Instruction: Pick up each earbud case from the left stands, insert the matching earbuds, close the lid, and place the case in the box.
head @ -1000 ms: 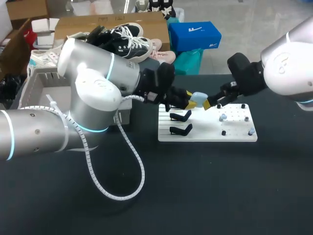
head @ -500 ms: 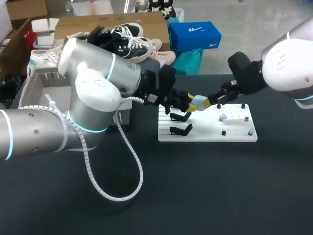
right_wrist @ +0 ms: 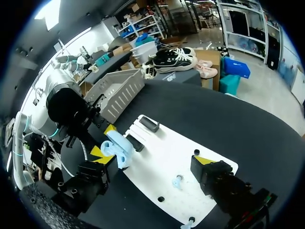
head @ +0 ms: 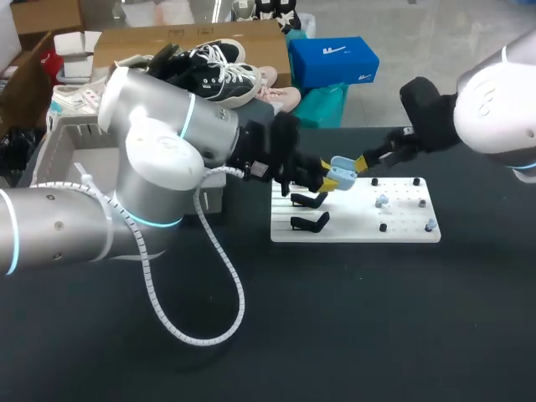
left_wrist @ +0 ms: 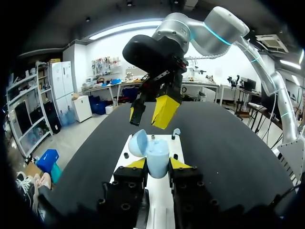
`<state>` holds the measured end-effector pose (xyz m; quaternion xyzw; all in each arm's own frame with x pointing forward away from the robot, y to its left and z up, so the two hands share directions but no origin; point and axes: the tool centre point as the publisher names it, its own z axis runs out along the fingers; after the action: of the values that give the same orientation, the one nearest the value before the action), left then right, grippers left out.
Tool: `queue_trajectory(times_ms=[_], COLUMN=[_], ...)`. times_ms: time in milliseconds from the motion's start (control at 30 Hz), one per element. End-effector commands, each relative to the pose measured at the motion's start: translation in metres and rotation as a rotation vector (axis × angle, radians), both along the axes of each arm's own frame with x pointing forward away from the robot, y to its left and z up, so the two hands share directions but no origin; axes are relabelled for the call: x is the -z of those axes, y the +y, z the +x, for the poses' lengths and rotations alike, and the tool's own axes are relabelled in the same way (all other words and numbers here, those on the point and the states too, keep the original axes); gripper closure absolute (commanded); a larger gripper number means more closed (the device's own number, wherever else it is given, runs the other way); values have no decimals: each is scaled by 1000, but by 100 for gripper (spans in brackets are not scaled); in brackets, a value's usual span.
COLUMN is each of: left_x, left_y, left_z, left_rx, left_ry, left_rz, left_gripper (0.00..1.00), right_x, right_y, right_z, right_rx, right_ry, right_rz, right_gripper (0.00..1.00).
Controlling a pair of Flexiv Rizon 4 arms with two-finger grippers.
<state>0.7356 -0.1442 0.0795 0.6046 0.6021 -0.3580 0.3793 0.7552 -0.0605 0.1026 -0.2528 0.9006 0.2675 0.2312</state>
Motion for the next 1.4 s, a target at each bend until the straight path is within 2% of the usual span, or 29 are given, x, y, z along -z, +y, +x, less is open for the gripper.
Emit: queue_trajectory(times_ms=[33,233,433,667,933,1400], left_x=[-5,-15,-17,-17,-20,-21], left_y=[2,-2,-11,-15,-14,-16], left_z=[-5,-7,-6,-3,-3,0], left_rx=[-9,-1,18,24,13,-5], left_ry=[-45,-113,-114,-93,-115,-113], left_rz=[-133,-277,-336,-327,-324,-310], left_gripper=[100,100,100,100,100,100], right_x=[-9,-11,-7,2,12,22], right_y=[-11,-31,-45,-56,-62,-71], right_z=[-21,-33,-44,-51,-55,-63], right_rx=[75,130,156,163,173,199], right_ry=[-39,-57,-60,-45,-27,-11], right_rz=[-74,-168,-246,-263,-261,-264], right_gripper=[0,0,0,0,0,0])
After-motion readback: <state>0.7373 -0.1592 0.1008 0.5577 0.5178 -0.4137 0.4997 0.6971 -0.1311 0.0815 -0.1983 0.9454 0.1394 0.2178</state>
